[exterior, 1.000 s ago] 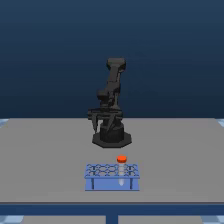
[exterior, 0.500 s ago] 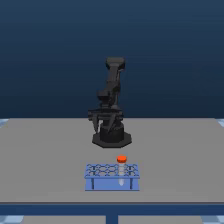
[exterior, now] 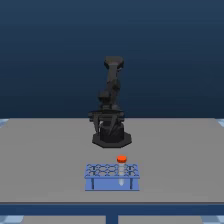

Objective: Pick up the centrifuge tube on the rack

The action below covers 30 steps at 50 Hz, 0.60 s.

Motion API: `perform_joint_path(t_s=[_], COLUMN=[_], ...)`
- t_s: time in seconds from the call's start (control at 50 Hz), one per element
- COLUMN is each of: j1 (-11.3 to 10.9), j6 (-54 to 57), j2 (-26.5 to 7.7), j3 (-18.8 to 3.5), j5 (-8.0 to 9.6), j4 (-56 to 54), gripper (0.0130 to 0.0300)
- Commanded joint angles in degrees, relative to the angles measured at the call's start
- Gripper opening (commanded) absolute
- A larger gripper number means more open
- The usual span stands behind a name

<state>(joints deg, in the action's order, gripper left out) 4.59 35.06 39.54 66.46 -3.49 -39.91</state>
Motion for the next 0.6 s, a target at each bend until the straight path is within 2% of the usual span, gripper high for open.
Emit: perform_joint_path(t_s=[0.02, 0.6], j1=[-0.83, -3.81], j6=[4.42, 12.05], j2=[-0.72, -5.34], j3=[-0.36, -2.76], j5=[-0.79, -2.99], j4=[-3.43, -11.65], gripper=[0.0300, 0.0300])
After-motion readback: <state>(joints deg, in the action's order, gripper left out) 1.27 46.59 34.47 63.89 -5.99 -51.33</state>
